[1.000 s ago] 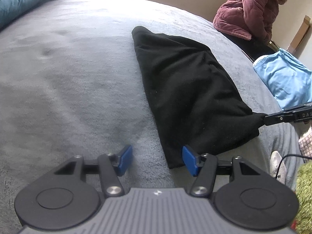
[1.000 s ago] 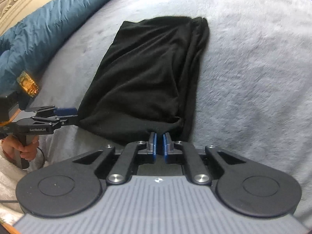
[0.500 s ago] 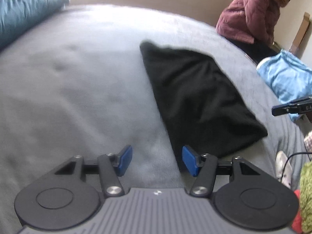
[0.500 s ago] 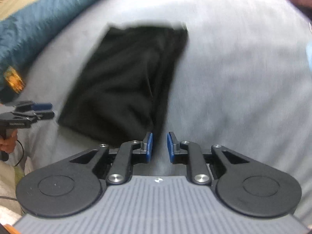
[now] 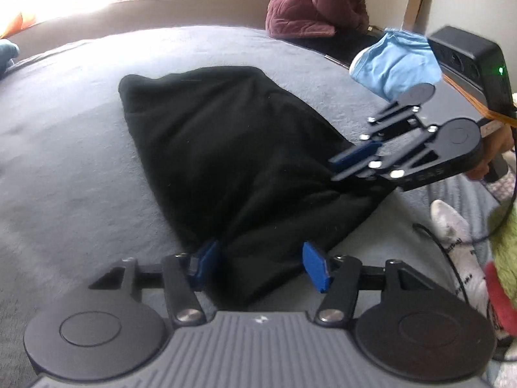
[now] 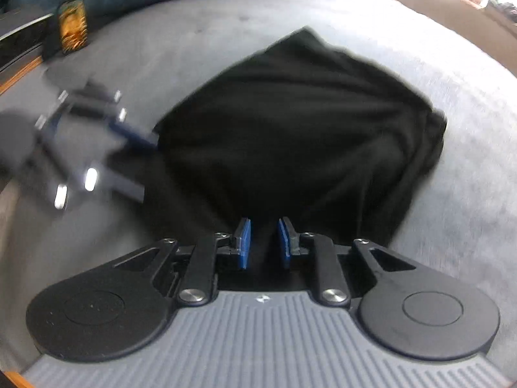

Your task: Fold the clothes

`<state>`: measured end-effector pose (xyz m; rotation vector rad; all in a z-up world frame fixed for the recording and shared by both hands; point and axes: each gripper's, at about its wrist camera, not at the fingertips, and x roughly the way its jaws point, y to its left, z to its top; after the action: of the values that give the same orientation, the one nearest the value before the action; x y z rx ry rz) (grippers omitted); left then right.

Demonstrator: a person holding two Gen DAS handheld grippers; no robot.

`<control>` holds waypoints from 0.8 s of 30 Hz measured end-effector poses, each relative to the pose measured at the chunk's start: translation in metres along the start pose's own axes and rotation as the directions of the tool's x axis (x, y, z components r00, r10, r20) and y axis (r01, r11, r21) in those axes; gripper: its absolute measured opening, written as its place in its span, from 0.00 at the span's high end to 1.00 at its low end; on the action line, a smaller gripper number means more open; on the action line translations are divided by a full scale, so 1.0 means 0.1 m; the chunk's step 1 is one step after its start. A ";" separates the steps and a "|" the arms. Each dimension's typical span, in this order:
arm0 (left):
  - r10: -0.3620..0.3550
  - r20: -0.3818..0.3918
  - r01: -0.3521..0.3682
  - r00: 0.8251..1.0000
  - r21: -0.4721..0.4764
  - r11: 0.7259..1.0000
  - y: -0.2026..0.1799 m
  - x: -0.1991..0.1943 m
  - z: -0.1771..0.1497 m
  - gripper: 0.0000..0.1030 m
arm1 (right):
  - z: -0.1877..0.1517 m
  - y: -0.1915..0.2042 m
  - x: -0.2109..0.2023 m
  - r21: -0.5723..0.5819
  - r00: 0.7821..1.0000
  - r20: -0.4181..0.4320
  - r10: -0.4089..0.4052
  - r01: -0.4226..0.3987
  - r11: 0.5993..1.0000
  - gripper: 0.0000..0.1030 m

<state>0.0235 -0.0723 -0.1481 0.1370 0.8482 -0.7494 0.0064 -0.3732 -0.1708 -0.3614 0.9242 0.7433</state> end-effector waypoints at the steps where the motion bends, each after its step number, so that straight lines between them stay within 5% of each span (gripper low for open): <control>1: -0.005 -0.006 0.005 1.000 -0.008 1.000 0.03 -0.04 0.01 0.42 | -0.02 -0.04 -0.06 0.004 0.999 -0.035 0.012 -0.012 1.000 0.82; 4: -0.027 -0.006 0.027 1.000 -0.007 1.000 0.07 -0.17 0.10 0.41 | 0.04 -0.17 -0.24 0.026 0.995 -0.089 0.040 -0.038 0.999 0.82; 11: -0.144 0.060 0.139 0.988 0.082 0.987 -0.18 -0.10 0.38 0.39 | 0.57 -0.28 -0.19 -0.050 0.998 0.052 0.018 -0.015 0.999 0.82; 13: -0.145 0.032 0.142 0.989 0.086 0.986 -0.22 0.01 0.30 0.39 | 0.61 -0.24 0.02 -0.132 0.999 0.034 0.041 -0.037 0.991 0.83; 17: -0.143 -0.029 0.145 0.989 0.090 0.985 -0.29 0.22 0.12 0.40 | 0.45 -0.37 0.27 -0.277 0.996 -0.080 -0.035 0.011 0.961 0.85; 22: -0.153 -0.018 0.153 0.988 0.064 0.986 -0.27 0.19 0.07 0.38 | 0.44 -0.85 0.04 -0.181 0.970 -0.139 -0.202 0.175 0.968 0.83; 24: -0.158 -0.019 0.159 0.987 0.066 0.985 -0.28 0.21 0.08 0.36 | 0.57 -0.87 -0.05 -0.112 0.986 -0.078 -0.147 0.137 0.984 0.83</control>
<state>0.0194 -0.1077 -0.1524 0.1360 0.8540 -0.9279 0.1001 -0.4030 -0.1367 -0.5513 0.9315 0.6510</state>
